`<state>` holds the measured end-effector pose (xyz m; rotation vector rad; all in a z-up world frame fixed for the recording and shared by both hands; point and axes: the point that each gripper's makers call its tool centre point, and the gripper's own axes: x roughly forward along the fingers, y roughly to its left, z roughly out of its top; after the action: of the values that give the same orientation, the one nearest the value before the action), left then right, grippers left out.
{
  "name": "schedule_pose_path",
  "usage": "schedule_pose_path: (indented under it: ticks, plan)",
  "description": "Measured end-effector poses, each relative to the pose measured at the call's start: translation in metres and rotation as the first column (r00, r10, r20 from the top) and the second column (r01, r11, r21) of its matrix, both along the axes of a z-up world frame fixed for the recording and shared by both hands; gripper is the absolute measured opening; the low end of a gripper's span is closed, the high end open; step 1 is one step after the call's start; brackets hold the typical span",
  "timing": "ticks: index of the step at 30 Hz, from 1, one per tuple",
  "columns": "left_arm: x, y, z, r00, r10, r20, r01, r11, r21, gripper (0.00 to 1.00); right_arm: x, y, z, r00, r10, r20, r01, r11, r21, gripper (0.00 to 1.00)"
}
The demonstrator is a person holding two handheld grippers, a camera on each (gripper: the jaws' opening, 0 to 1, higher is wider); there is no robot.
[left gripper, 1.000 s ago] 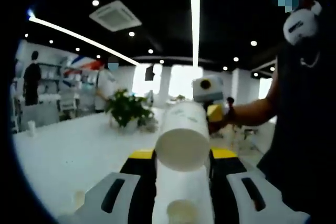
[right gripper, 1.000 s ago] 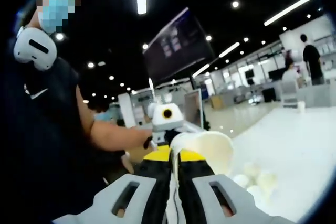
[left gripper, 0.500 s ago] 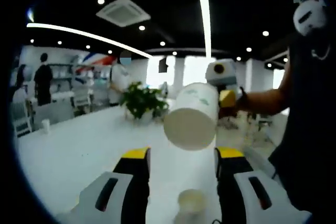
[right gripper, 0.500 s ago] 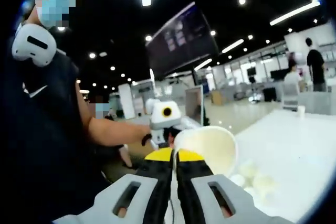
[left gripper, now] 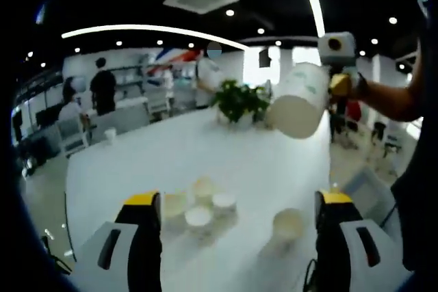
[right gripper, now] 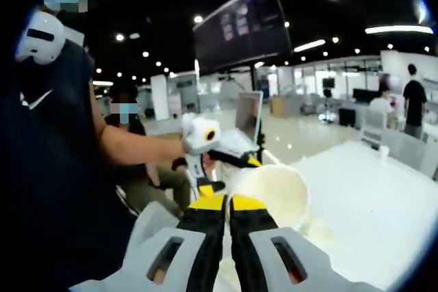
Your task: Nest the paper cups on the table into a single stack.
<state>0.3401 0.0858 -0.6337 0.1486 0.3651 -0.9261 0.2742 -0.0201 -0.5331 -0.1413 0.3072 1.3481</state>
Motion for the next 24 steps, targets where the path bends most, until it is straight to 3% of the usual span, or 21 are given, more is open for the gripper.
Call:
schedule_pose_path:
  ticks: [6,14,17,21,24]
  plan:
    - [0.011,0.025,-0.019,0.996,0.087,0.025,-0.089,0.992,0.094,0.98,0.003,0.004,-0.009,1.000,0.023,0.020,-0.020,0.990,-0.136,0.00]
    - [0.012,0.034,-0.038,0.993,0.122,-0.003,-0.121,0.987,0.108,0.98,0.008,-0.002,-0.021,0.998,0.050,0.024,-0.039,0.946,-0.321,0.00]
    - [0.012,0.036,-0.042,0.992,0.126,0.004,-0.126,0.985,0.118,0.98,0.008,-0.006,-0.032,0.998,0.068,0.000,-0.061,0.902,-0.428,0.00]
    - [0.013,0.039,-0.045,0.990,0.140,-0.007,-0.139,0.985,0.102,0.98,0.010,-0.010,-0.050,0.996,0.093,-0.008,-0.081,0.818,-0.570,0.00]
    - [0.012,0.041,-0.048,0.991,0.135,-0.011,-0.133,0.985,0.108,0.98,0.011,-0.009,-0.056,0.993,0.122,-0.004,-0.097,0.772,-0.628,0.00]
